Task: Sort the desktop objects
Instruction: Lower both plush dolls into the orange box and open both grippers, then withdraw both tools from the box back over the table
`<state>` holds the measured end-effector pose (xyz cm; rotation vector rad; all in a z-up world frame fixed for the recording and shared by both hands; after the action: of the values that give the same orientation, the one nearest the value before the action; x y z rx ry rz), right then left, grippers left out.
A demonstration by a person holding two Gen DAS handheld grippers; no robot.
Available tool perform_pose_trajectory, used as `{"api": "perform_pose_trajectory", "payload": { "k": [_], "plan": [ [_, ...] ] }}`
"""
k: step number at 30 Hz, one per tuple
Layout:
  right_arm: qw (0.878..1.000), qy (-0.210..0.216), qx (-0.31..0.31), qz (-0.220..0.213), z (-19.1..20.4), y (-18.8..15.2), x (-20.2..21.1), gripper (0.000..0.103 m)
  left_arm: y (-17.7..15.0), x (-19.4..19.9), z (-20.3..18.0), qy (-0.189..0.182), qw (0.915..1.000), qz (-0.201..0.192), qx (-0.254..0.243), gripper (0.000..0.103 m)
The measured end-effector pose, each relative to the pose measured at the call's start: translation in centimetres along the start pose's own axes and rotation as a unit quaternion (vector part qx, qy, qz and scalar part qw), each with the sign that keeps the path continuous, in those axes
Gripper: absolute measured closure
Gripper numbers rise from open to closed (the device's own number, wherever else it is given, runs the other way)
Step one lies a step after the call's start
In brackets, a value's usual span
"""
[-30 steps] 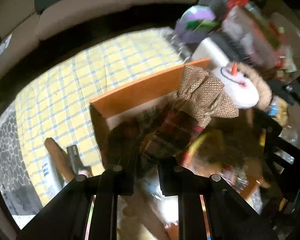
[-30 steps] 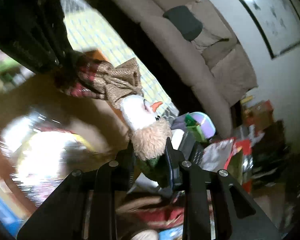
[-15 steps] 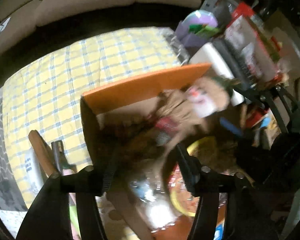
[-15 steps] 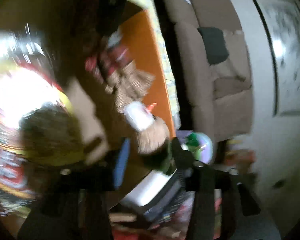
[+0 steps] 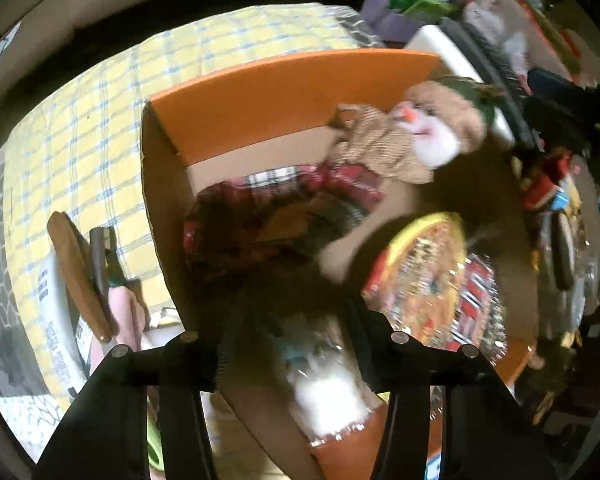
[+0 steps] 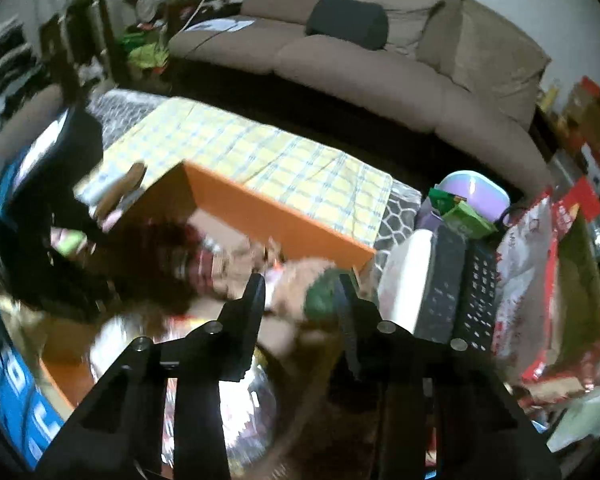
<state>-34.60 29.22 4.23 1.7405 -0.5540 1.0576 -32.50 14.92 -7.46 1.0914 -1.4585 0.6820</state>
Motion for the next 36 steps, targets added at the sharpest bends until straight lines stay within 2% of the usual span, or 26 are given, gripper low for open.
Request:
{"api": "perform_pose_trajectory", "payload": {
  "k": [1,4,9,13,17,18,22,25,28,31,36],
  "plan": [
    [1.0,0.004,-0.004,0.012,0.8,-0.6,-0.9,0.073,0.2,-0.4,0.3,0.004,1.0,0.002,0.003,0.052],
    [0.996,0.0,-0.012,0.086,1.1,-2.3,-5.6,0.08,1.4,-1.1,0.6,0.012,0.9999,0.005,0.01,0.057],
    [0.989,0.016,-0.062,0.13,1.0,-5.0,-8.8,0.08,4.5,-1.4,0.9,0.032,0.9991,-0.009,0.025,0.057],
    [0.988,-0.002,-0.064,0.14,0.4,-5.6,-10.1,0.083,5.6,-2.6,1.3,0.042,0.9986,-0.01,0.03,0.058],
    [0.99,0.009,-0.073,0.119,0.3,-4.5,-9.4,0.082,6.2,-3.2,1.2,0.071,0.9972,-0.013,0.019,0.057],
    [0.992,0.021,-0.077,0.1,0.3,-4.0,-8.3,0.082,6.2,-3.0,1.2,0.068,0.9973,-0.015,0.022,0.057],
    [0.995,-0.002,-0.066,0.072,-0.7,-3.2,-5.1,0.078,5.6,-1.3,0.9,0.037,0.9983,-0.033,0.031,0.051],
    [0.993,-0.012,-0.036,0.111,0.0,-4.6,-6.1,0.078,4.9,-0.2,0.6,0.013,0.9982,-0.044,0.039,0.046],
    [0.987,-0.018,-0.021,0.157,1.2,-5.9,-9.0,0.079,4.5,-1.1,-0.1,-0.01,0.9985,-0.034,0.041,0.046],
    [0.983,-0.033,-0.023,0.177,1.5,-6.7,-10.7,0.079,4.3,-3.0,0.0,0.006,0.9989,-0.018,0.043,0.046],
    [0.982,-0.018,-0.056,0.177,0.6,-6.2,-11.0,0.081,6.1,-3.7,0.4,0.048,0.9978,-0.027,0.038,0.045]
  ]
}}
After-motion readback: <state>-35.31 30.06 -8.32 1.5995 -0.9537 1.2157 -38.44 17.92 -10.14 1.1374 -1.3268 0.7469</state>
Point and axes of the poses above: each gripper's, at about its wrist camera, not at the fingertips, and x roughly against the way its jaws point, z to its left, y to its top, the point moved 10 cm from there along -x, roughly the way its jaws point, and after that the axes turned 2 degrees about -y, right-handed, at the moved point
